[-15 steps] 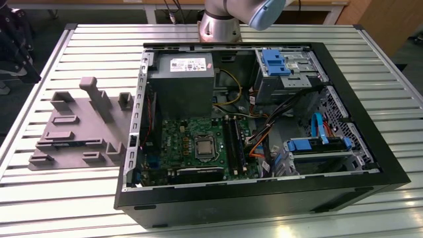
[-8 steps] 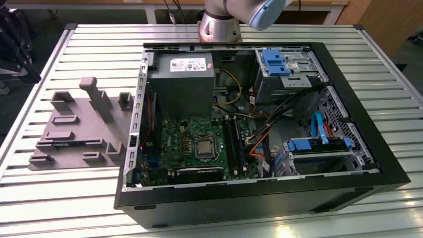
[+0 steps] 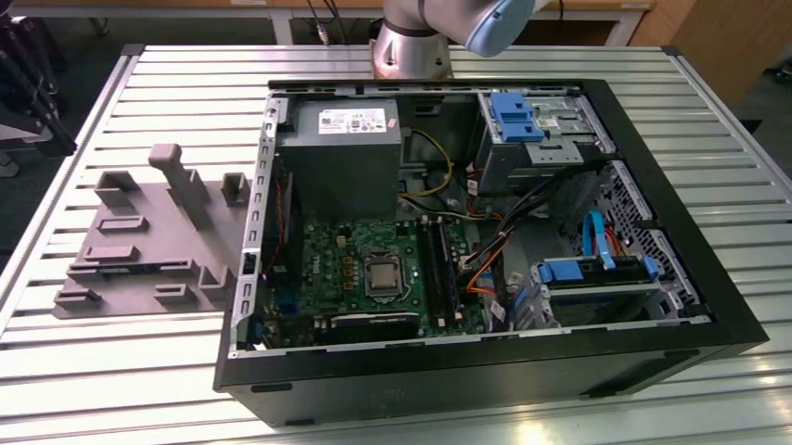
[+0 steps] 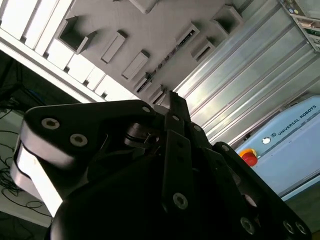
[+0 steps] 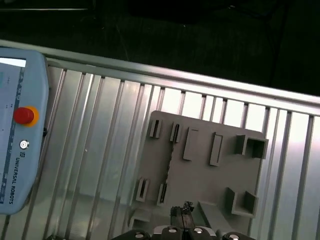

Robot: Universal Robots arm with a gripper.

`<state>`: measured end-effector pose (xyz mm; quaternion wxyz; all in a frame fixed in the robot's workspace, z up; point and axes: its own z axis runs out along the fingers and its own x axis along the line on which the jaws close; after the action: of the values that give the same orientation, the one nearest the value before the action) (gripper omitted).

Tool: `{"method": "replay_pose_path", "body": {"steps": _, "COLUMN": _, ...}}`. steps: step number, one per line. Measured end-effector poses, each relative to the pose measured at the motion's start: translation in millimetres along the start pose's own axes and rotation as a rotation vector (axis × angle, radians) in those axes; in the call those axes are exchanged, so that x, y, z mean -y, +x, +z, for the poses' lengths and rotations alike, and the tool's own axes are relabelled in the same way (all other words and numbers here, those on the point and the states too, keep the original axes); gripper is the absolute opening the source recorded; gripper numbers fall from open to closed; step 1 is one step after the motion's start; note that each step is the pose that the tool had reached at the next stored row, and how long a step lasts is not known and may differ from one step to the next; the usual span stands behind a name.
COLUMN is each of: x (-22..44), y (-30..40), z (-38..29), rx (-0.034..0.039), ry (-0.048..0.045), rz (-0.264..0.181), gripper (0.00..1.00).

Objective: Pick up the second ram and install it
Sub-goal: 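Pick up the second ram and move it above second insertion slot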

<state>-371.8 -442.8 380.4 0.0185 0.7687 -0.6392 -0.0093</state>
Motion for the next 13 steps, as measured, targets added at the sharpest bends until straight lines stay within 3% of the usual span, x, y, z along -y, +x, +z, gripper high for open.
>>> {"method": "replay_pose_path", "body": {"steps": 13, "x": 0.0, "y": 0.0, "z": 0.0, "rx": -0.0074, "ry": 0.0017, "rz": -0.185, "gripper": 0.11}}
